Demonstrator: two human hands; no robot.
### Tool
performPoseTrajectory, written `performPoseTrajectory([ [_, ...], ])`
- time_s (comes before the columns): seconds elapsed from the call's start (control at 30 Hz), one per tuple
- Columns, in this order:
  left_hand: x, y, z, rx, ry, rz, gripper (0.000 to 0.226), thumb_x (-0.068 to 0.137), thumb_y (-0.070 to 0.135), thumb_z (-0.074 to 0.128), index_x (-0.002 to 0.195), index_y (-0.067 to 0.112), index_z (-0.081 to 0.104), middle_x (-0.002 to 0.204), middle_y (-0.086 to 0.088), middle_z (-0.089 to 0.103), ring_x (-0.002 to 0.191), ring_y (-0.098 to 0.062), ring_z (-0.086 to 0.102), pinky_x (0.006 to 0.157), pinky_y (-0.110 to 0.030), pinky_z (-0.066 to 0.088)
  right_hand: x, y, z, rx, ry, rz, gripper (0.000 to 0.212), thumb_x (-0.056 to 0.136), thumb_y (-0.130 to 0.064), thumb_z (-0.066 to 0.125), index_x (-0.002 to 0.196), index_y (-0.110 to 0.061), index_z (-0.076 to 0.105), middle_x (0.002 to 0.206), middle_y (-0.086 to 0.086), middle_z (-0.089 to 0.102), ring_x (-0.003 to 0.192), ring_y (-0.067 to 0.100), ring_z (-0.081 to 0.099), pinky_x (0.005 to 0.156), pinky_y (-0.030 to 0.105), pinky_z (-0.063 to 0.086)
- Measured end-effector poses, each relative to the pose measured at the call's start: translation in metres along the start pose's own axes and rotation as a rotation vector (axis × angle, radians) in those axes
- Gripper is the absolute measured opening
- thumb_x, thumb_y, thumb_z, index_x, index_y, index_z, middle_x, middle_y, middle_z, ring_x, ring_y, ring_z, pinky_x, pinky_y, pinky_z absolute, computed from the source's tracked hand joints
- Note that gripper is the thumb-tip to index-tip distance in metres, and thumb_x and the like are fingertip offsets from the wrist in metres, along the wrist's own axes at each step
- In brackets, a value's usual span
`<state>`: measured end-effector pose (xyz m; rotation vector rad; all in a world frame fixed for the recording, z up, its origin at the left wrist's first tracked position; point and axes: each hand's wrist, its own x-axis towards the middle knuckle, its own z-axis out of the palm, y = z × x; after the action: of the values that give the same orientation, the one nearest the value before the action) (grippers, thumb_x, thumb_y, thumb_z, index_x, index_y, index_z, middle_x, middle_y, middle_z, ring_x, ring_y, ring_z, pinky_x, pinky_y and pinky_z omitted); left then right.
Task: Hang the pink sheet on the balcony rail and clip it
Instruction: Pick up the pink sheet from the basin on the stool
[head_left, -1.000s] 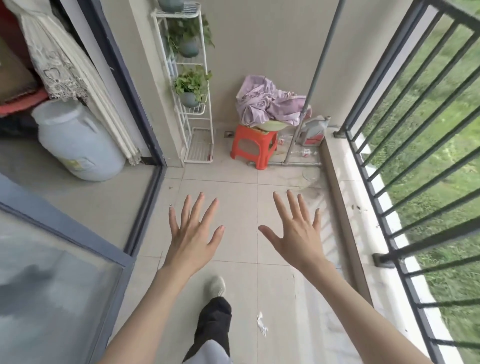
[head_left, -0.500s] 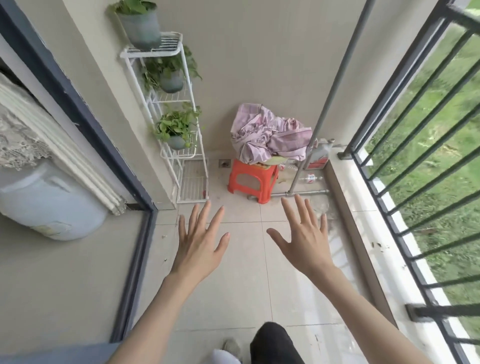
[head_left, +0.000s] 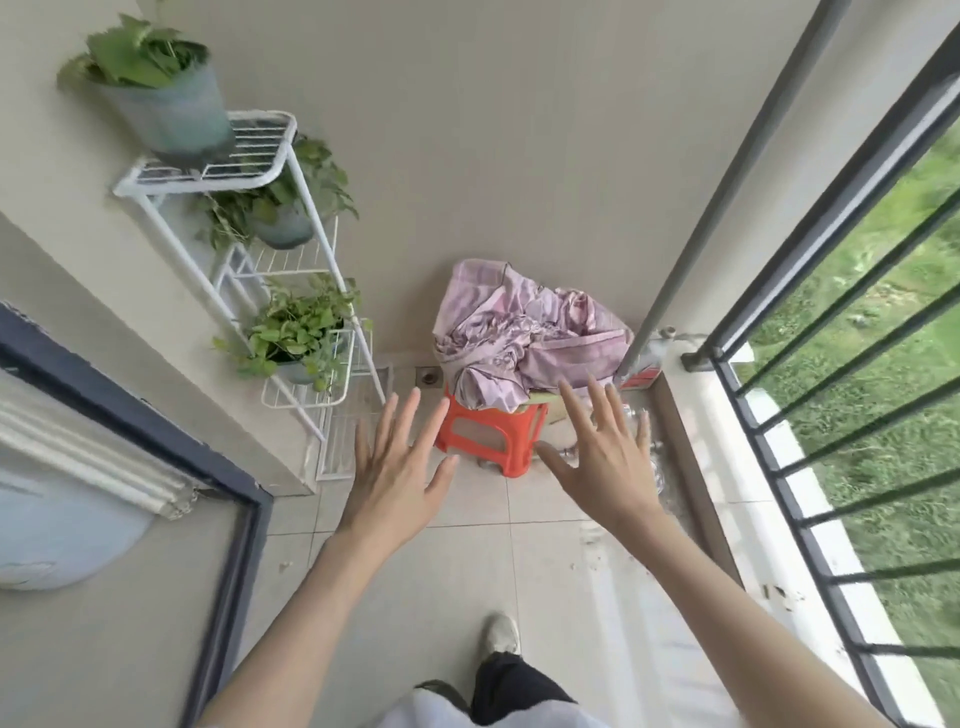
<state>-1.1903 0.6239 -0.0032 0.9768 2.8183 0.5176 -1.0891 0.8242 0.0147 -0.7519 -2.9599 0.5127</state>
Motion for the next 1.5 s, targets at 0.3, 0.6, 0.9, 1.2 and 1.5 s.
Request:
performPoseTrajectory([
  [0.3,0.145,-0.017,0.025,-0.026,-0.067,0.031,0.071,0.082,0.057,0.016,0.147,0.027,0.019,0.157,-0.006,0.008,0.145,-0.024,0.000,0.115,-0.055,0.007,0.135,0.025,0.004,-0.022,-0.083,0.041,0.072,0.089,-0.058,0.042,0.148,-0.031,0.013,0.159,0.001,0.004,0.146,0.021,-0.002,0.115,0.052,0.002],
  [0.6,0.301,-0.072,0.087,-0.014,-0.399,0.060,0.062,0.095,0.042,0.036,0.148,0.025,0.008,0.157,-0.007,0.001,0.144,-0.026,-0.004,0.116,-0.052,0.001,0.270,0.026,0.056,0.010,-0.230,0.276,0.070,0.090,-0.060,0.036,0.148,-0.031,0.011,0.159,0.001,0.006,0.146,0.020,0.001,0.116,0.051,0.004],
  [0.9,0.382,-0.103,0.156,-0.079,-0.629,0.053,0.058,0.094,0.043,0.038,0.145,0.022,0.022,0.154,-0.007,0.016,0.142,-0.026,0.013,0.114,-0.043,0.015,0.362,0.038,0.126,0.315,-0.403,0.531,0.066,0.092,-0.048,0.044,0.148,-0.023,0.018,0.154,0.004,0.025,0.141,0.023,0.022,0.113,0.042,0.024],
  [1.2,0.459,-0.093,0.244,-0.125,-0.761,-0.214,0.098,0.077,0.069,0.049,0.147,0.021,0.001,0.156,-0.012,0.003,0.143,-0.029,0.008,0.113,-0.049,0.017,0.394,0.084,0.221,0.755,-0.400,0.987,0.052,0.094,-0.044,0.044,0.139,-0.019,0.042,0.132,0.004,0.055,0.118,0.022,0.053,0.097,0.033,0.040],
  [1.5,0.491,-0.081,0.279,-0.249,-0.564,-0.317,0.047,0.083,0.026,0.063,0.123,0.009,0.046,0.111,-0.010,0.064,0.102,-0.031,0.060,0.079,-0.035,0.045,0.441,0.125,0.270,1.401,-0.091,1.718,0.060,0.079,-0.062,0.057,0.114,-0.013,0.053,0.116,0.006,0.056,0.106,0.025,0.057,0.086,0.042,0.050],
])
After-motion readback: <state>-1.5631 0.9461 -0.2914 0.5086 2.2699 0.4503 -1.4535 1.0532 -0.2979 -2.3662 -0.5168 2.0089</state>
